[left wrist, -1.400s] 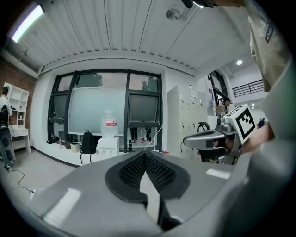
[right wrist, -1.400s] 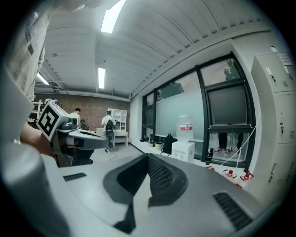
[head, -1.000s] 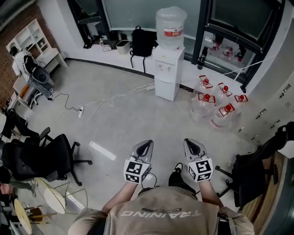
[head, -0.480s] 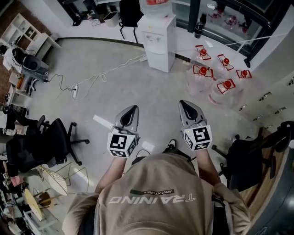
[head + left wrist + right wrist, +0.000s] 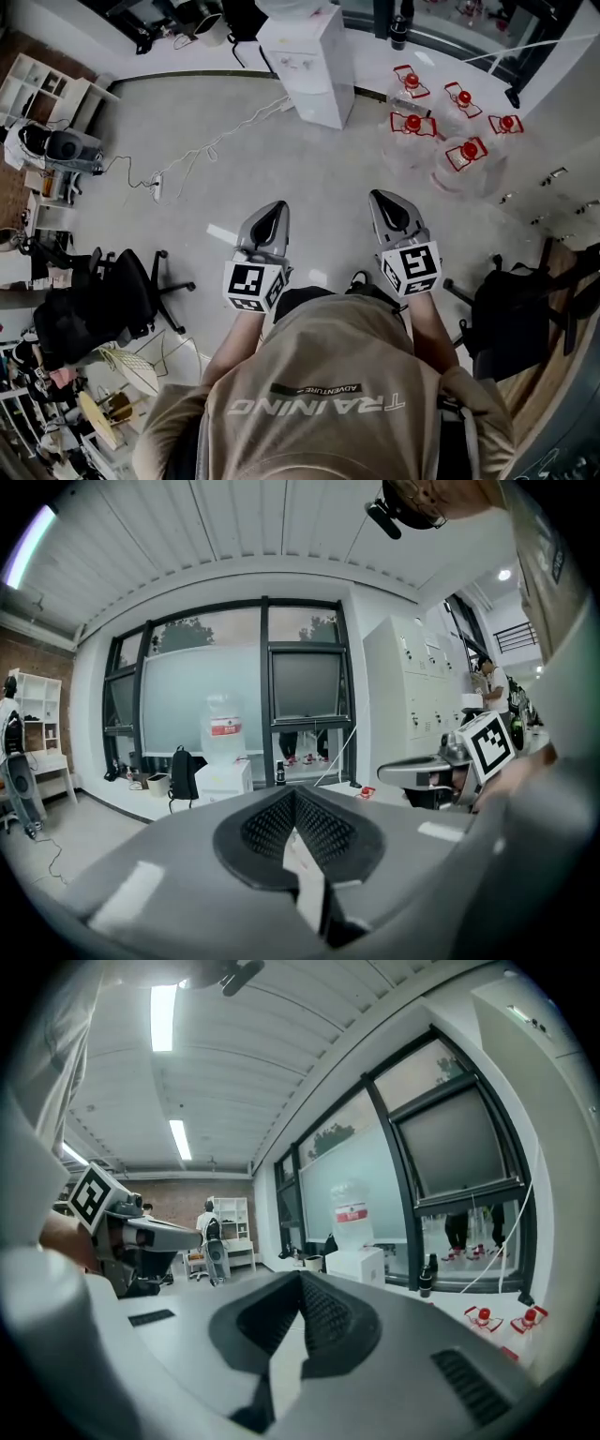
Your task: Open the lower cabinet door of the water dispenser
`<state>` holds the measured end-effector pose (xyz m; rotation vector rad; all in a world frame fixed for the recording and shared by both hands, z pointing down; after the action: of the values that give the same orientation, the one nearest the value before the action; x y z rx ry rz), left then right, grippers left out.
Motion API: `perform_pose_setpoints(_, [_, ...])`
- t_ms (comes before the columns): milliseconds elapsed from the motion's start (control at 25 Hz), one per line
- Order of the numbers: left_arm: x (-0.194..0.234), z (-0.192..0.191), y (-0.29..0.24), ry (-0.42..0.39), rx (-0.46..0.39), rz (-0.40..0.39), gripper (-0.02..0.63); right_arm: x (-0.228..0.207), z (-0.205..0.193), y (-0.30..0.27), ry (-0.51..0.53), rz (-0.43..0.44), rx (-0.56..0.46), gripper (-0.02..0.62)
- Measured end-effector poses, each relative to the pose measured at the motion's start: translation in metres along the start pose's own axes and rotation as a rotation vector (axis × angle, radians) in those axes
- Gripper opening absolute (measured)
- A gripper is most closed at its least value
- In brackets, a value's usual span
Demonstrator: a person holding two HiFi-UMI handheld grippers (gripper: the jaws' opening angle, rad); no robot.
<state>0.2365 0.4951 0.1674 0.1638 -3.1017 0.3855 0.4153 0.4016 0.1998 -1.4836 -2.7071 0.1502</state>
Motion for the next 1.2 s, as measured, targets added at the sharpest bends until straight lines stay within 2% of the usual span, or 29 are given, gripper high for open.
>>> perform_pose_setpoints(120, [-0.005,0.005,-0.014,-0.018,-0.006,0.001,-0.009,-0.009,-0.002,0.001,0.011,-0.001,-0.002,0.008])
perform_pose_setpoints(280, [-0.007,0.009,-0.028,-0.003,-0.012,0.023,-0.009,-0.020,-0.006,-0.002,0.013,0.023,0.010,0.008])
perform_pose_setpoints(640, [0.024,0.001,-0.043,0.045,-0.003,0.053,-0.009,-0.022,-0.012,-0.041,-0.012,0.069,0.047,0.008])
perform_pose_setpoints(840, [0.042,-0.012,-0.070,0.049,0.027,0.020,-0.009,-0.024,-0.011,-0.059,0.000,0.053,0.055,0.008])
perform_pose_setpoints(1040, [0.062,0.002,-0.092,0.052,-0.011,-0.011,-0.009,-0.026,-0.008,-0.083,-0.008,0.038,0.067,0.008])
perform_pose_setpoints(1200, [0.090,-0.003,-0.108,0.056,0.009,-0.040,-0.009,-0.026,-0.007,-0.118,0.011,0.017,0.080,0.008])
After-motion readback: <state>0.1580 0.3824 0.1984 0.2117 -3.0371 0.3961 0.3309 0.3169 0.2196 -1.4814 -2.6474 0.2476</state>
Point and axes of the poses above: the fingertips, and each gripper's own axes: y backward along the fingers, x to its left, z out of its top, the point moved 4 cm from there along y, backward along the fingers, and after that the axes turned 5 degrees about y, right-handed, at the moved point
